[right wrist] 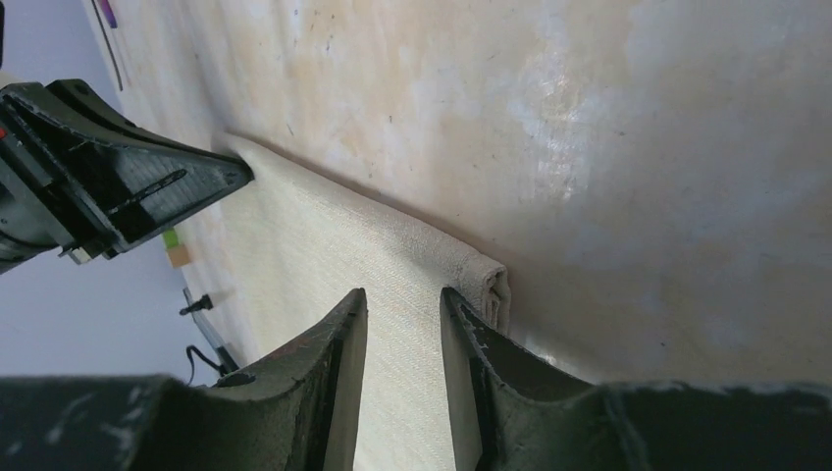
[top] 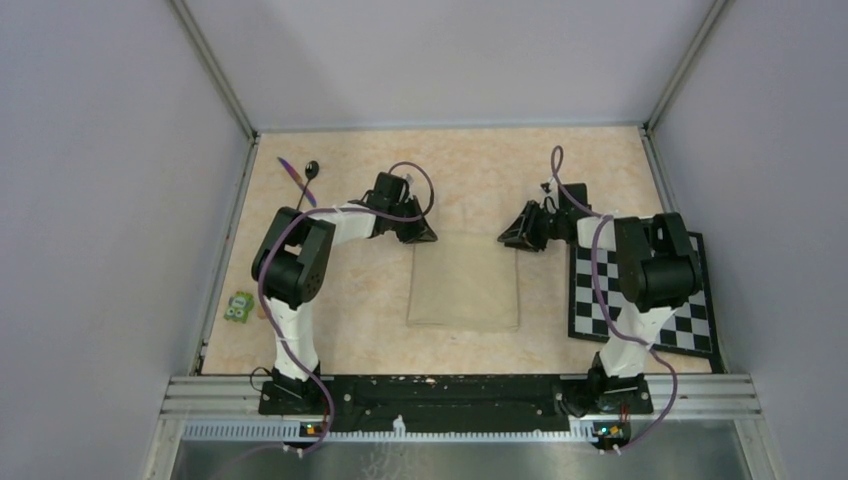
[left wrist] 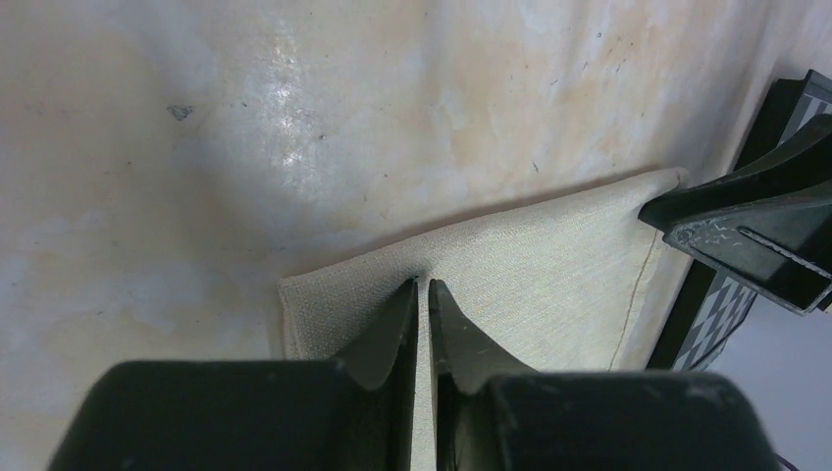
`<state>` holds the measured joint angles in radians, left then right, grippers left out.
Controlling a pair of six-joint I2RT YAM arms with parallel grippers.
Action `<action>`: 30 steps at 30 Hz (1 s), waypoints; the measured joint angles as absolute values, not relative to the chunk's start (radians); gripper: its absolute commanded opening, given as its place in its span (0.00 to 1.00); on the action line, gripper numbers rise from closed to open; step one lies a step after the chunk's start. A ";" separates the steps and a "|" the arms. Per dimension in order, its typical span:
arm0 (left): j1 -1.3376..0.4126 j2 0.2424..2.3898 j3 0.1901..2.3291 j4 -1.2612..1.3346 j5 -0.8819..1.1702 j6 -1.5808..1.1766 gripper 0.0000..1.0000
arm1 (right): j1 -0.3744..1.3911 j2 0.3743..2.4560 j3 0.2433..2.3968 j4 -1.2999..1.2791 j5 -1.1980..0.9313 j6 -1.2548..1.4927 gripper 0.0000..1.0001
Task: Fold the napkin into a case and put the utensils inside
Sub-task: Smooth out the square-folded napkin at the center of the board.
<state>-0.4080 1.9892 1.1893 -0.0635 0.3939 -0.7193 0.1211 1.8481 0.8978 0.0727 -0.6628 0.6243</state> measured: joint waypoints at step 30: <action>-0.470 1.307 0.792 -0.319 0.331 -0.573 0.85 | 0.246 1.171 0.601 -0.310 -0.532 0.525 0.49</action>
<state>-0.4702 1.3071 0.7918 -0.3187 0.3309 -0.5728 0.2459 1.1706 0.6006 -0.3103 -0.5320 0.5247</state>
